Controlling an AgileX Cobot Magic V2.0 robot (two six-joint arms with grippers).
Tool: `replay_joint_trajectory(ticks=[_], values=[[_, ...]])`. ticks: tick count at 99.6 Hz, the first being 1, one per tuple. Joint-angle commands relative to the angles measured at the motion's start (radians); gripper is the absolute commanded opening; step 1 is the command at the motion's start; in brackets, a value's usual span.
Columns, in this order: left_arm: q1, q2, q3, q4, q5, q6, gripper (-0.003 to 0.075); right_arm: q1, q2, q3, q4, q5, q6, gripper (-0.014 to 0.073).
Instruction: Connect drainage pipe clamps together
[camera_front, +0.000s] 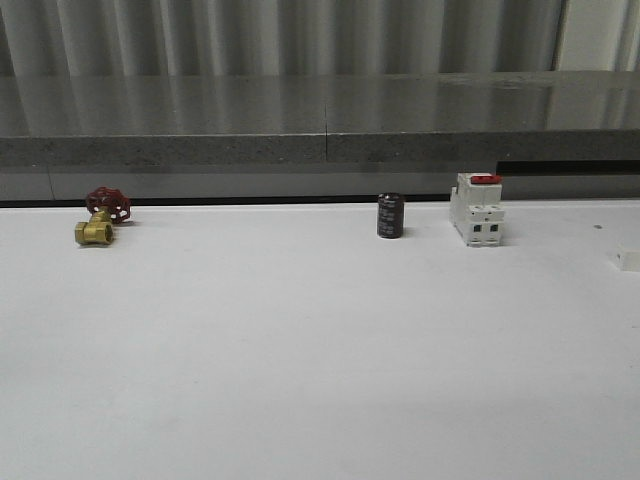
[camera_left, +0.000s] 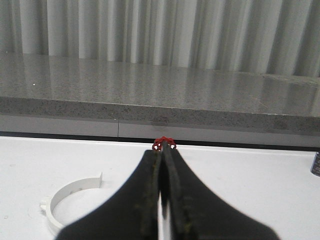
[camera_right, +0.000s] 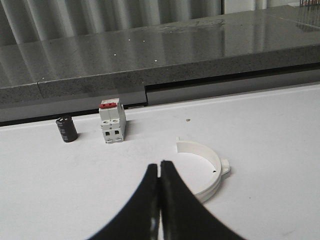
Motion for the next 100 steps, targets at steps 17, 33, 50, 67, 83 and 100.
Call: replay_joint_trajectory(ticks=[17,33,50,67,83,100], values=[[0.002,-0.034,0.045,-0.006,-0.084,-0.001,-0.002,-0.007,-0.018,-0.019,-0.013,-0.085,-0.005,-0.0067],[0.002,-0.034,0.045,-0.001,-0.098,-0.001,-0.002,-0.007,-0.018,-0.019,-0.013,-0.085,-0.005,-0.0067],[0.002,-0.021,-0.005,-0.06,-0.1,-0.001,-0.002,-0.007,-0.018,-0.019,-0.013,-0.085,-0.005,-0.0067],[0.002,0.088,-0.158,-0.106,0.047,-0.001,-0.002,-0.007,-0.018,-0.019,-0.013,-0.085,-0.005,-0.0067],[0.002,0.286,-0.362,-0.104,0.248,-0.001,-0.002,-0.007,-0.018,-0.019,-0.013,-0.085,-0.005,-0.0067],[0.002,0.5,-0.572,-0.086,0.411,-0.001,-0.002,-0.007,-0.018,-0.019,-0.013,-0.085,-0.005,-0.0067]])
